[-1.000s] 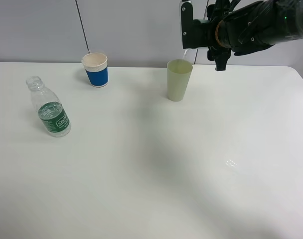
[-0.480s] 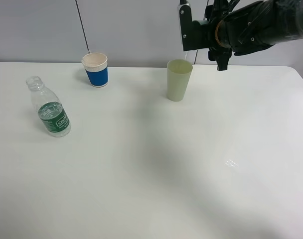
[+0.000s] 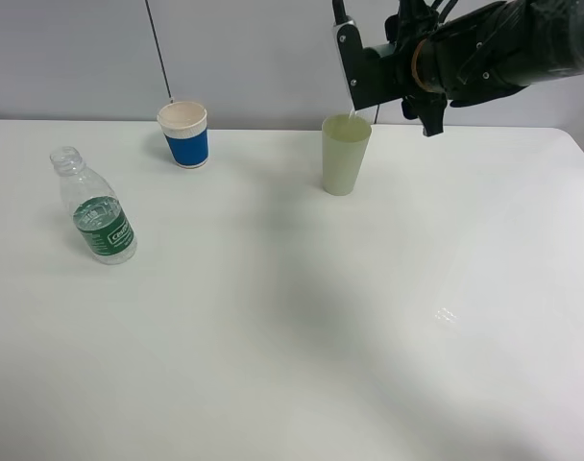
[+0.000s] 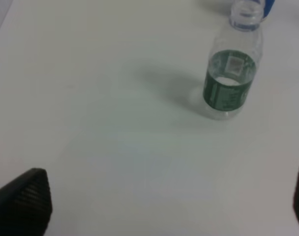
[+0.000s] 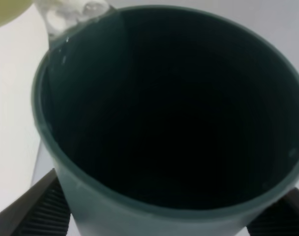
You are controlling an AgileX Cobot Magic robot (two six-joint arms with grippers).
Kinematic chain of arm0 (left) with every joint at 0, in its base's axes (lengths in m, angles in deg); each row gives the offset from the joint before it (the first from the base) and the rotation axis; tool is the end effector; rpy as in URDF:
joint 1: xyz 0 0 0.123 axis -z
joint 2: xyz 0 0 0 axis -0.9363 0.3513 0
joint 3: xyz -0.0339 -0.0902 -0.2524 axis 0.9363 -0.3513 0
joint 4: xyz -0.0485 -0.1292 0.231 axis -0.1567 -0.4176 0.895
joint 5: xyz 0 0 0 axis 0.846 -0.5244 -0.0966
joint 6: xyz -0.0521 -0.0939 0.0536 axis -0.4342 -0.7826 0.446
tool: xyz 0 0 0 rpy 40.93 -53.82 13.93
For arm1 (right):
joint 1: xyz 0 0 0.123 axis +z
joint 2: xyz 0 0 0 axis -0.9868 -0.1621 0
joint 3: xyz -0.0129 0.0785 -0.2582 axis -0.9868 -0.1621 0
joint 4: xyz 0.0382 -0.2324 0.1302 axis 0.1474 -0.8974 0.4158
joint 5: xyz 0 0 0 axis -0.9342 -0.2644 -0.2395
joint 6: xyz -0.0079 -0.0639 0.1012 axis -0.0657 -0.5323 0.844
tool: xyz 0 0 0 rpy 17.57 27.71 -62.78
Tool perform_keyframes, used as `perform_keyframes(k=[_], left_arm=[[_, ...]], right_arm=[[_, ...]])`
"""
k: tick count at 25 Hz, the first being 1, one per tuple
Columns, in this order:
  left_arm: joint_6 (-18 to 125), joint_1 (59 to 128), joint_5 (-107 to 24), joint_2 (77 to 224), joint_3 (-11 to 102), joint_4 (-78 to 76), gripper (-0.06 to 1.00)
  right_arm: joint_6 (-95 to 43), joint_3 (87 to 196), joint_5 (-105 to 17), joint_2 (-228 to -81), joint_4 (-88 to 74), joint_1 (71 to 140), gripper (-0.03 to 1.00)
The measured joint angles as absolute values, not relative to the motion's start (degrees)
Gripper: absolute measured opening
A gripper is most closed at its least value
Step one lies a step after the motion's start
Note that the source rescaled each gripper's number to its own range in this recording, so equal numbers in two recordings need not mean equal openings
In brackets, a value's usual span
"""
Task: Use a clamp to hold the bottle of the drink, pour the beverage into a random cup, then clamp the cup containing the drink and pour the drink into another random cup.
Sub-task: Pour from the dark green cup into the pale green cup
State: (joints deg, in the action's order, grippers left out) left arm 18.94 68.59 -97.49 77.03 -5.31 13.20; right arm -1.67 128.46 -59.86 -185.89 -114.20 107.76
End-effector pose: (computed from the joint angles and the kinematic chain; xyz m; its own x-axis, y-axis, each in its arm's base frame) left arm 0.0508 0.0021 0.2753 -0.4368 -0.0085 -0.8995 -0.0250 0.9997 0.0027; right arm 0.4125 0.1550 0.1908 0.1500 -0.9349 0.3215 -0.4112 -0.3547 -0.8397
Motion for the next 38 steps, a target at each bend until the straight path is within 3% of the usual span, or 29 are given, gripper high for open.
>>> perform_keyframes(k=[29, 38], left_arm=[[18.9, 68.6, -97.5, 77.0, -5.3, 13.2, 1.00], [18.9, 68.6, -97.5, 77.0, -5.3, 13.3, 1.00]], right_arm=[[-24.4, 128.6, -59.3, -185.9, -114.2, 107.8, 0.02], [-17.8, 128.6, -58.9, -185.9, -114.2, 107.8, 0.02]])
